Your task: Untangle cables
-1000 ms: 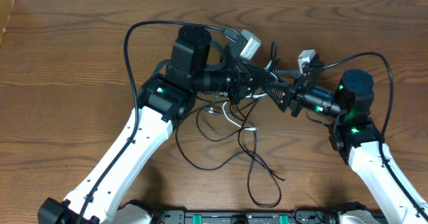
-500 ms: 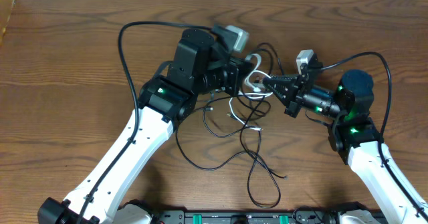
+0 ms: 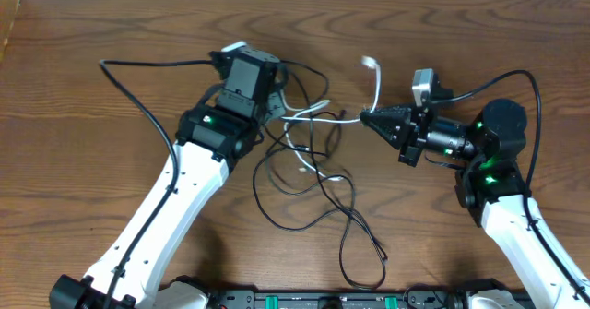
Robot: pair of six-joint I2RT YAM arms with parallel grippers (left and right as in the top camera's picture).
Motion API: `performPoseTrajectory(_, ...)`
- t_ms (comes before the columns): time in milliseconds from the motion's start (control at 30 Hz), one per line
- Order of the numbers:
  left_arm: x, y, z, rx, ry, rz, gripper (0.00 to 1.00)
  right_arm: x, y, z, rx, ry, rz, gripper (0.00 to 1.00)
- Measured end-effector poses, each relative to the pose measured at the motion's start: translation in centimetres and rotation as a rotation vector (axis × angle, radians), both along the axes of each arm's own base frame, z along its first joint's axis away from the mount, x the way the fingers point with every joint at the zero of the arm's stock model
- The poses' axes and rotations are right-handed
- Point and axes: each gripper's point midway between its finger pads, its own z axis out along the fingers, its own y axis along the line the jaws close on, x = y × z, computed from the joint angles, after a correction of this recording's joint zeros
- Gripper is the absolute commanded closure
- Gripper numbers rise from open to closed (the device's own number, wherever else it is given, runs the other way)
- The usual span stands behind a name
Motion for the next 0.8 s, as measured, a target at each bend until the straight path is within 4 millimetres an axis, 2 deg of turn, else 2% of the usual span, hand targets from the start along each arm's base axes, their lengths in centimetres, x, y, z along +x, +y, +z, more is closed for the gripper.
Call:
performPoseTrajectory(200, -0.1, 1.6, -0.4, -0.002, 0.025, 0.07, 0.93, 0.6, -1.0, -0.1, 0.014, 0.057, -0.029, 0.99)
performPoseTrajectory(233, -0.1, 1.7, -0.4, -0.006, 0.025, 0.074, 0.93, 0.7, -1.2, -0.3, 0.015, 0.076, -0.037, 0.95)
performPoseTrajectory(300, -0.1, 1.5, -0.4, -0.017, 0.024, 0.072, 0.93, 1.1, -1.5, -1.0, 0.013, 0.13, -0.063, 0.72)
performPoseTrajectory(333, 0.1, 1.2, -0.3, -0.029, 0.019, 0.064, 0.93, 1.3, -1.7, -1.4, 0.012, 0.161, -0.08, 0.53)
performPoseTrajectory(367, 0.2, 0.9, -0.1, -0.043, 0.013, 0.051, 0.92, 1.5, -1.9, -1.7, 0.009, 0.173, -0.097, 0.43)
performPoseTrajectory(433, 0.9, -0.2, 0.5, -0.075, -0.018, -0.009, 0.93, 1.9, -2.1, -2.1, 0.006, 0.203, -0.127, 0.27)
performPoseTrajectory(500, 1.4, -1.9, 1.3, -0.114, -0.051, -0.102, 0.92, 2.2, -2.3, -2.3, 0.005, 0.216, -0.146, 0.21)
performPoseTrajectory(633, 1.6, -5.1, 2.8, -0.191, -0.105, -0.293, 0.93, 2.5, -2.4, -2.4, 0.004, 0.219, -0.165, 0.18)
performPoseTrajectory(800, 0.8, -9.1, 5.3, -0.296, -0.185, -0.543, 0.93, 2.6, -2.5, -2.4, 0.004, 0.22, -0.174, 0.12)
